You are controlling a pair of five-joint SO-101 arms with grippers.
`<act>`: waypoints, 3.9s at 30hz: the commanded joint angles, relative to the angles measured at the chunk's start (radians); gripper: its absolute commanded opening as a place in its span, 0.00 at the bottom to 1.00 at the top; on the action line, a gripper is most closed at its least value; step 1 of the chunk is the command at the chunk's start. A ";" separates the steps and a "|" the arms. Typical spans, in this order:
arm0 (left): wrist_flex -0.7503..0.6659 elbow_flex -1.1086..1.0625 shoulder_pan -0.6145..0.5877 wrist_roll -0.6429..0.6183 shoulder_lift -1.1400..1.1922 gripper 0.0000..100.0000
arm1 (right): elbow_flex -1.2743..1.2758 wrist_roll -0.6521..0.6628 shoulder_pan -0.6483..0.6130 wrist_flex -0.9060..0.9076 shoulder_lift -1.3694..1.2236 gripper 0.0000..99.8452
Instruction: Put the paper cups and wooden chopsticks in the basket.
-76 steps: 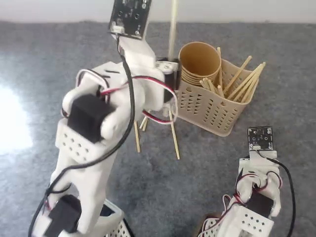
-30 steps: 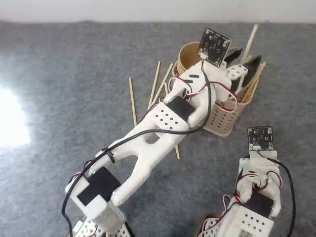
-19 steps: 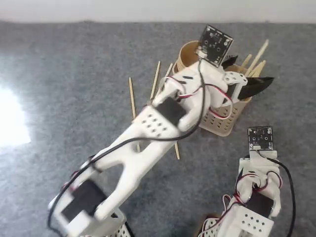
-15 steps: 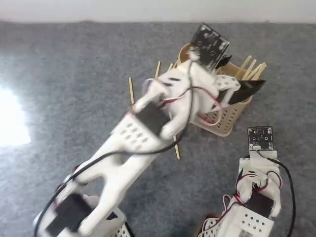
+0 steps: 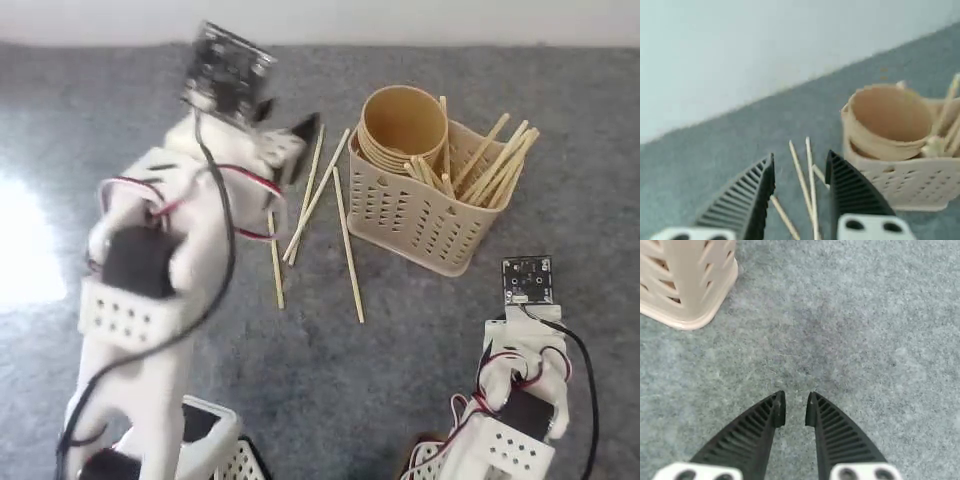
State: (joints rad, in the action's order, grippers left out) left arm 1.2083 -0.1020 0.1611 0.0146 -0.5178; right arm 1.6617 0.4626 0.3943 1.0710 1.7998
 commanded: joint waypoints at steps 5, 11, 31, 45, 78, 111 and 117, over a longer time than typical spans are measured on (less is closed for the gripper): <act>0.107 0.007 -0.058 -0.021 0.339 0.18 | 0.020 0.014 -0.008 -0.018 0.015 0.08; 0.006 0.012 -0.026 -0.124 0.552 0.37 | 0.020 0.014 -0.008 -0.018 0.015 0.08; -0.304 0.048 -0.031 -0.054 0.953 0.29 | 0.020 0.014 -0.008 -0.019 0.015 0.08; -0.137 0.209 -0.035 -0.049 1.076 0.29 | 0.020 0.014 -0.008 -0.018 0.015 0.08; 0.419 1.001 -0.009 -0.054 1.375 0.01 | 0.020 0.014 -0.008 -0.019 0.015 0.08; 0.546 1.029 0.100 -0.315 0.434 0.01 | 0.020 0.014 -0.008 -0.018 0.015 0.08; 0.548 0.912 -0.084 -0.439 0.388 0.01 | 0.020 0.014 -0.008 -0.018 0.015 0.08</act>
State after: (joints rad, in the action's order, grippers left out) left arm 1.7361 0.8401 0.1335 -0.3905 -0.0698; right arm 1.6617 0.4626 0.3943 1.0710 1.7998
